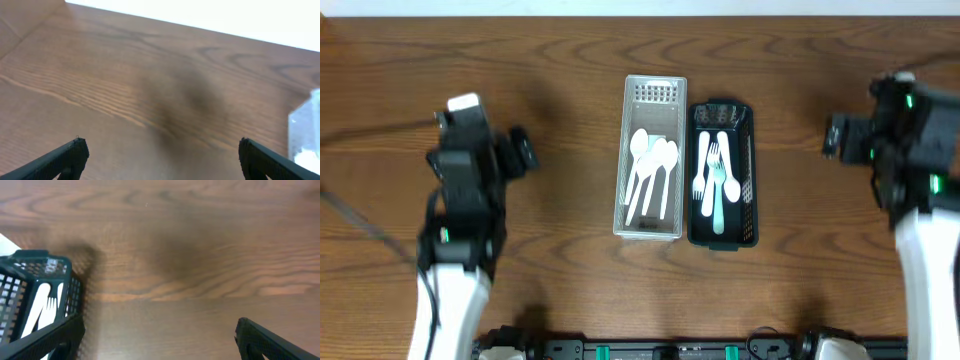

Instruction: Pack container

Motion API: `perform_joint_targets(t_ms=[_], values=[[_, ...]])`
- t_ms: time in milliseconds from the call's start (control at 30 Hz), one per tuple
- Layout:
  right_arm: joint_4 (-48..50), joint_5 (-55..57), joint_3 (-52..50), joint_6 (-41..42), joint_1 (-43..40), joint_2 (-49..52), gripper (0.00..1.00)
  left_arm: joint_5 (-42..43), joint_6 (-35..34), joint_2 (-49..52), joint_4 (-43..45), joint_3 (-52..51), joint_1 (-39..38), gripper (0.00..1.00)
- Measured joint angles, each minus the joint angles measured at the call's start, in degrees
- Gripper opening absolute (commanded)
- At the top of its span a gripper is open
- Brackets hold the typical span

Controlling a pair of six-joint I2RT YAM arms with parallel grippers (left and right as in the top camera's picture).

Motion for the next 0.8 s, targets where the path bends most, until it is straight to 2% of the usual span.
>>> perform_joint_targets(t_ms=[133, 333, 500, 800], values=[[1.16, 3.67, -8.79, -0.13, 1.77, -14.49, 0.99, 0.00, 0.00, -12.26, 1.79, -9.84, -2.38, 0.98], [1.33, 5.68, -19.54, -0.13, 2.93, -31.10, 0.99, 0.00, 0.00, -28.68, 1.75, -18.91, -4.63, 0.98], [0.70, 6.21, -23.80, -0.13, 3.89, -35.10, 0.99, 0.02, 0.00, -35.43, -1.07, -21.57, -4.79, 0.98], [-6.03, 6.49, -24.11, -0.11, 4.11, -35.17, 0.99, 0.00, 0.00, -36.17, -4.70, -21.73, -4.79, 0.98]])
